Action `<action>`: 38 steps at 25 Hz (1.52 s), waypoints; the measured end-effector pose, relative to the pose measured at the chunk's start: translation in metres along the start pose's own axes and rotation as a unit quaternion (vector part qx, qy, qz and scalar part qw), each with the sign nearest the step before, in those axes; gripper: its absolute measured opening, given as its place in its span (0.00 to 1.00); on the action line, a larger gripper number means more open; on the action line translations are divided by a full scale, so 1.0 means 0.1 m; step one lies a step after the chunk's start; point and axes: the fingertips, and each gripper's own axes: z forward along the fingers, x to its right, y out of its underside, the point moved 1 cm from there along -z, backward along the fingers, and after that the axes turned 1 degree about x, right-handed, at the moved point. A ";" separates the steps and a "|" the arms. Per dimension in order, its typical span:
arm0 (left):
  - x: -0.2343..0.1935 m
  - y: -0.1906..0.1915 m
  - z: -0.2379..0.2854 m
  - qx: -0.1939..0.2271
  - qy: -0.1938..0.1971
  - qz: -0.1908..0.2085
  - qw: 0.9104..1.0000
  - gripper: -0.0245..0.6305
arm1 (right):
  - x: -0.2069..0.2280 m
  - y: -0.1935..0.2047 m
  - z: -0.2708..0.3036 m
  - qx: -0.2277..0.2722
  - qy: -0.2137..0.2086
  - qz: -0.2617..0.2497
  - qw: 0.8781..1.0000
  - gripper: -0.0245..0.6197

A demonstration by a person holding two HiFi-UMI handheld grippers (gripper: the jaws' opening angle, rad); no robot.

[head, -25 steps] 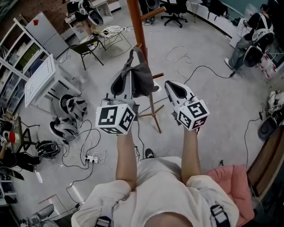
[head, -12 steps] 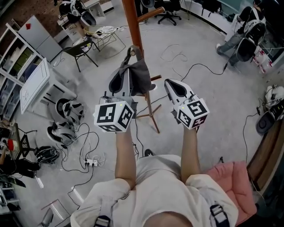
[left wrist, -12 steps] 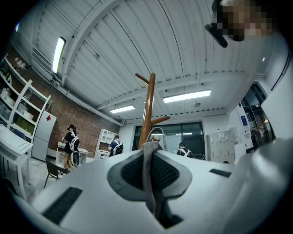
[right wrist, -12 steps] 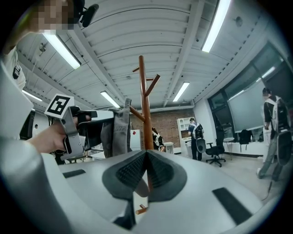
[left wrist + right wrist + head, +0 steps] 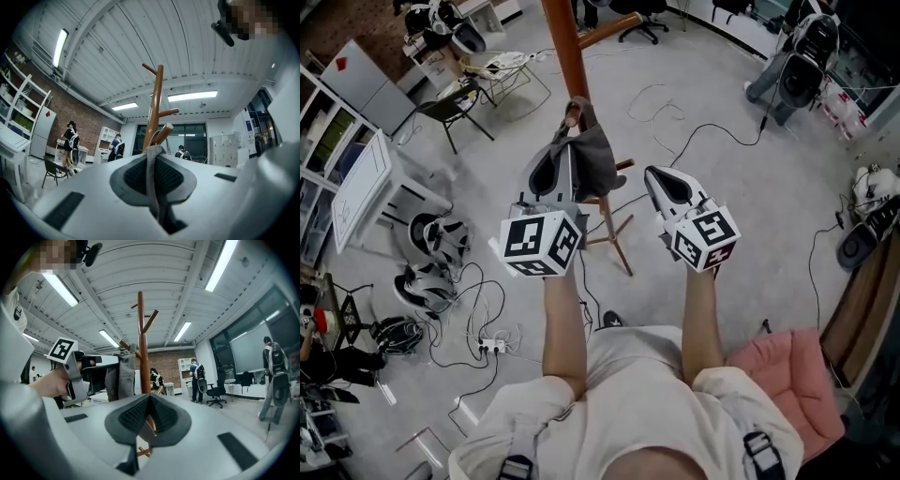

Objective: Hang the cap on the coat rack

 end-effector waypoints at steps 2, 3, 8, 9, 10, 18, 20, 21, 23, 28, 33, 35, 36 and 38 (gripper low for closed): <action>-0.01 0.05 0.02 -0.007 0.001 0.000 1.000 0.07 | 0.01 0.02 -0.01 -0.003 0.004 0.002 1.000 0.05; -0.02 0.08 0.02 -0.011 0.001 0.000 1.000 0.07 | 0.02 0.04 -0.01 -0.004 0.005 0.004 1.000 0.05; -0.08 0.15 0.03 -0.023 -0.001 0.001 1.000 0.07 | -0.01 0.10 0.00 -0.006 0.007 0.012 1.000 0.05; -0.08 0.15 0.03 -0.023 0.000 0.001 1.000 0.07 | -0.01 0.10 0.01 -0.006 0.008 0.013 1.000 0.05; -0.08 0.16 0.04 -0.023 0.001 0.000 1.000 0.07 | 0.00 0.10 0.01 -0.006 0.009 0.014 1.000 0.05; 0.01 0.24 -0.04 -0.037 0.017 0.011 0.999 0.09 | -0.08 0.14 -0.01 -0.002 0.002 0.020 1.000 0.05; 0.04 0.25 -0.08 -0.042 0.020 0.015 0.999 0.13 | -0.12 0.14 -0.02 -0.002 -0.002 0.022 1.000 0.05; 0.05 0.26 -0.12 -0.043 0.019 0.016 0.999 0.13 | -0.15 0.15 -0.03 -0.002 -0.004 0.024 1.000 0.05; 0.07 0.29 -0.19 -0.045 0.016 0.018 0.999 0.15 | -0.18 0.18 -0.06 -0.001 -0.008 0.026 1.000 0.05; 0.06 0.41 -0.44 -0.049 -0.008 0.022 0.999 0.15 | -0.29 0.29 -0.14 0.000 -0.028 0.028 0.999 0.05; 0.17 0.51 -0.74 -0.054 -0.030 0.027 0.998 0.15 | -0.40 0.39 -0.34 -0.001 -0.045 0.030 0.999 0.05; 0.21 0.57 -0.88 -0.059 -0.037 0.026 0.997 0.15 | -0.47 0.44 -0.42 -0.003 -0.050 0.032 0.998 0.05; 0.23 0.60 -0.95 -0.062 -0.040 0.026 0.997 0.15 | -0.51 0.46 -0.46 -0.005 -0.052 0.032 0.998 0.05; 0.27 0.65 -1.08 -0.067 -0.044 0.025 0.996 0.15 | -0.57 0.50 -0.53 -0.009 -0.054 0.033 0.998 0.05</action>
